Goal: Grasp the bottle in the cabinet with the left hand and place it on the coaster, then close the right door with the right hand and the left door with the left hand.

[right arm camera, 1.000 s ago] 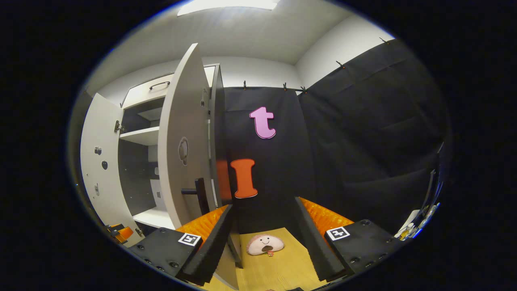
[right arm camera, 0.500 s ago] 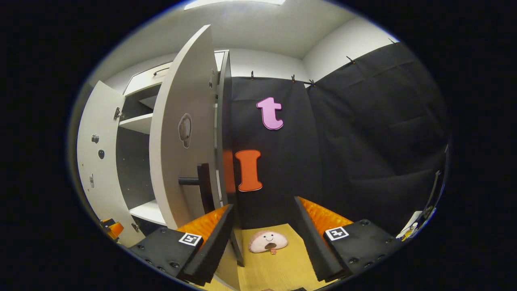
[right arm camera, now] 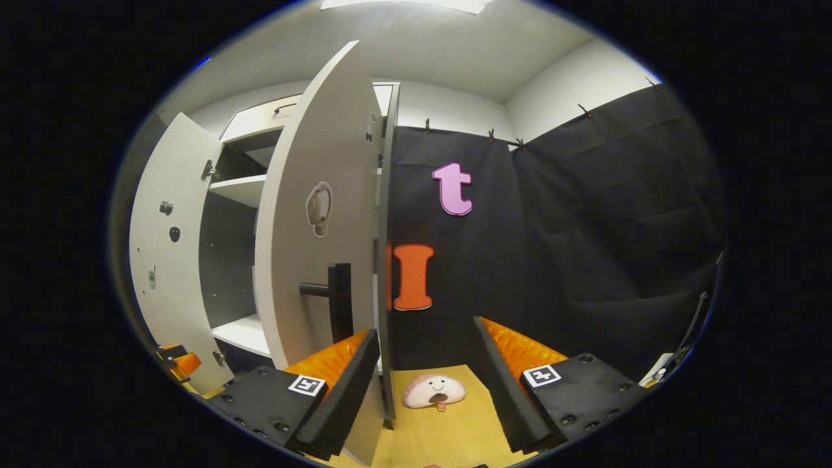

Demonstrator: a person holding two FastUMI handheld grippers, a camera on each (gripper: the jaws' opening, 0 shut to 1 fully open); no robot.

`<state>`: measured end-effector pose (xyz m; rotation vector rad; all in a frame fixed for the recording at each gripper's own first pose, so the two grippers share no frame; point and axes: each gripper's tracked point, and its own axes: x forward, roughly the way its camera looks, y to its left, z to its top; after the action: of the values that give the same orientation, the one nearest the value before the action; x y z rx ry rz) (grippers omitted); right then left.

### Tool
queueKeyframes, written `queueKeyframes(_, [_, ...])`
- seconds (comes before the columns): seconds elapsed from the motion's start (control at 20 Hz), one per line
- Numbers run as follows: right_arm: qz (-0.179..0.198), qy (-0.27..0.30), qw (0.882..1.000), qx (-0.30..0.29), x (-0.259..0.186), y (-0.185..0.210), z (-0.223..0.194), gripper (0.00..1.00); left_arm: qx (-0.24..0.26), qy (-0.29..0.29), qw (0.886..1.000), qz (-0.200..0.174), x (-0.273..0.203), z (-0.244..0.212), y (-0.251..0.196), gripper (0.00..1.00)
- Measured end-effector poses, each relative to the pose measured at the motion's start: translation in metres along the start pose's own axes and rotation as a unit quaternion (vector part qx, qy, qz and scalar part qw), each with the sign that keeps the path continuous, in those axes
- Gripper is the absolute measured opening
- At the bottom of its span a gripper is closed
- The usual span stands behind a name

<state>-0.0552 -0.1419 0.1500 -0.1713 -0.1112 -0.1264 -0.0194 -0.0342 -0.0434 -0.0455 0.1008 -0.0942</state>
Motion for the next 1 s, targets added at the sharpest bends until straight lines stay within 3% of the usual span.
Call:
queueKeyframes(0.4, [0.017,-0.003,1.000,-0.008,0.002,0.031,0.001,0.94,0.016,-0.007,1.000,0.013,-0.012,0.009,0.016,0.95])
queueKeyframes(0.95, [0.104,-0.002,0.994,0.012,0.019,0.104,-0.002,0.94,0.016,-0.013,0.999,0.029,-0.028,0.015,0.025,0.95])
queueKeyframes(1.0, [0.118,0.005,0.993,0.020,0.022,0.113,-0.005,0.85,0.015,-0.012,0.999,0.031,-0.030,0.015,0.026,0.95])
